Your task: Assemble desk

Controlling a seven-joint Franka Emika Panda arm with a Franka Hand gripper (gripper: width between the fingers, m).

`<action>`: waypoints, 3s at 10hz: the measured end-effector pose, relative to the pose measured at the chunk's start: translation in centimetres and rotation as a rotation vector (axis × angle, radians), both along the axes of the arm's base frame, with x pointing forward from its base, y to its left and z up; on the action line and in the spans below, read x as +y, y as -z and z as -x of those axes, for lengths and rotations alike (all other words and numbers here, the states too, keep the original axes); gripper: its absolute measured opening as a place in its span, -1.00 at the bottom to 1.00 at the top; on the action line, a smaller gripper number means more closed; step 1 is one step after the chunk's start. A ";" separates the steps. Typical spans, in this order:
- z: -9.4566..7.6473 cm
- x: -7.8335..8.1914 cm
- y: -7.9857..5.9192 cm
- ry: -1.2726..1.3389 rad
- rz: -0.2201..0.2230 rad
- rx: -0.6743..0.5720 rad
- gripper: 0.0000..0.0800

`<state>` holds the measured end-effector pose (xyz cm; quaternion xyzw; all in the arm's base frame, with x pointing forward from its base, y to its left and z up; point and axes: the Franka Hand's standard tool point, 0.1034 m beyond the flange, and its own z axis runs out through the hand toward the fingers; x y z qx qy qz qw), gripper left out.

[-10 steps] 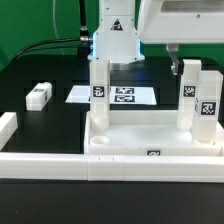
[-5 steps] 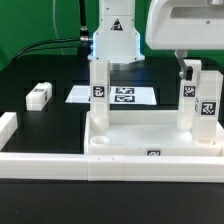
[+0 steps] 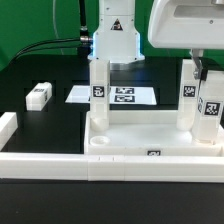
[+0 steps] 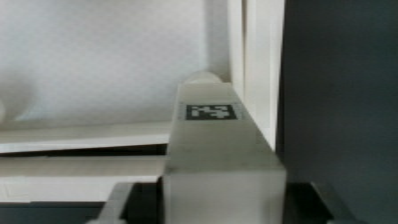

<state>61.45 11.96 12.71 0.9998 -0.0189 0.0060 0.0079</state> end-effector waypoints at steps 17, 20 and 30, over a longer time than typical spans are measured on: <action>0.1 -0.5 0.3 1.788 -0.251 -0.043 -0.28; 0.0 -0.3 0.4 1.856 -0.266 -0.032 -0.28; -0.6 -0.1 0.4 1.002 -0.149 -0.079 0.62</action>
Offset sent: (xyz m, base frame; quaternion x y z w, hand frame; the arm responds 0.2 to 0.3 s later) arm -0.0122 -0.0034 -0.0020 0.0271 -0.0130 0.2891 0.9568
